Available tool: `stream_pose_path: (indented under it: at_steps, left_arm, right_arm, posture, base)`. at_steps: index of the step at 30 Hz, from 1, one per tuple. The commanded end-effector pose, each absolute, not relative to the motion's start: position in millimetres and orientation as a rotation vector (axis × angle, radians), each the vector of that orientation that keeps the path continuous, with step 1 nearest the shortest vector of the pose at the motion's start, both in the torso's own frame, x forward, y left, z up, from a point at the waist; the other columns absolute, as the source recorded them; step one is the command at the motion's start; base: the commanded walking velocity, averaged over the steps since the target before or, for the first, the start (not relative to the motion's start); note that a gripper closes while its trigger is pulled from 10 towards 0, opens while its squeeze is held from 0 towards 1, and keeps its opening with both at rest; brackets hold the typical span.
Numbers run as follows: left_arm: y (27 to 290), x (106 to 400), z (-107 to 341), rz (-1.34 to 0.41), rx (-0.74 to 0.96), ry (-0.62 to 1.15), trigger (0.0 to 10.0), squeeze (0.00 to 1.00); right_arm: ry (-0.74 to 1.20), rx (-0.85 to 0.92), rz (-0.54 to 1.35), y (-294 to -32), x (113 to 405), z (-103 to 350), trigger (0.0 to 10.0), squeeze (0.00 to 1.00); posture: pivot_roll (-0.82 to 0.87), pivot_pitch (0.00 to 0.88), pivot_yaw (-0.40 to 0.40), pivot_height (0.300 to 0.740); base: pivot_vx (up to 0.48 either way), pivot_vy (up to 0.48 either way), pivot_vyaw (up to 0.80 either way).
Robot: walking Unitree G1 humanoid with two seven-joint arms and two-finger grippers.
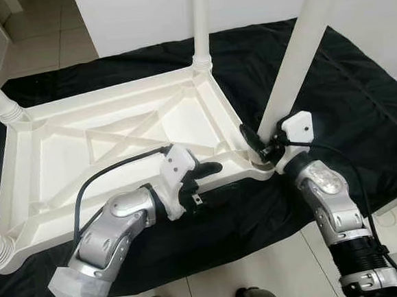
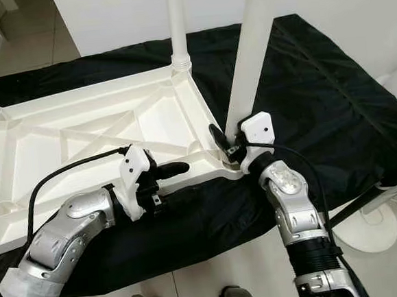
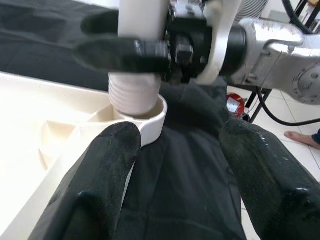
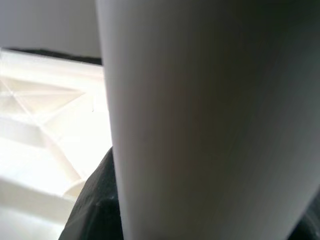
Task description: Building children table
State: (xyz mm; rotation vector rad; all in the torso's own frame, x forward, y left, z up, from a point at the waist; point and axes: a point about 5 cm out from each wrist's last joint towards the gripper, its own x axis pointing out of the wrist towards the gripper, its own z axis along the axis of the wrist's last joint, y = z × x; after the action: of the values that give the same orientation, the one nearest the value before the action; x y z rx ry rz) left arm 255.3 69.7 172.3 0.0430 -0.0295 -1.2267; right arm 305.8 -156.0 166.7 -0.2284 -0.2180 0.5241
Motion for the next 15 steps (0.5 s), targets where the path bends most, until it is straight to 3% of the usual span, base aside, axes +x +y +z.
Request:
stream_pose_path:
  at_steps: [1,11,15]
  left_arm:
    - [72.6,256.0,175.2,-1.211,0.041,-0.032,10.0,0.0]
    - [77.1,258.1,178.0,-1.184,0.035,-0.038,10.0,0.0]
    - [78.2,260.7,179.6,-1.177,0.041,-0.04,10.0,0.0]
  right_arm:
    - [-0.088,-0.286,0.599,-153.4,297.8,138.3,10.0,0.0]
    - [-0.069,-0.387,0.653,-160.1,293.0,130.6,10.0,0.0]
    - [-0.07,-0.353,0.651,-160.3,297.1,130.1,10.0,0.0]
  posture:
    - [-0.11,0.113,0.043,0.74]
    - [-0.11,0.118,0.05,0.74]
    - [-0.11,0.125,0.056,0.74]
  base:
    - [0.0,0.0,0.0]
    - [0.0,0.0,0.0]
    - [0.0,0.0,0.0]
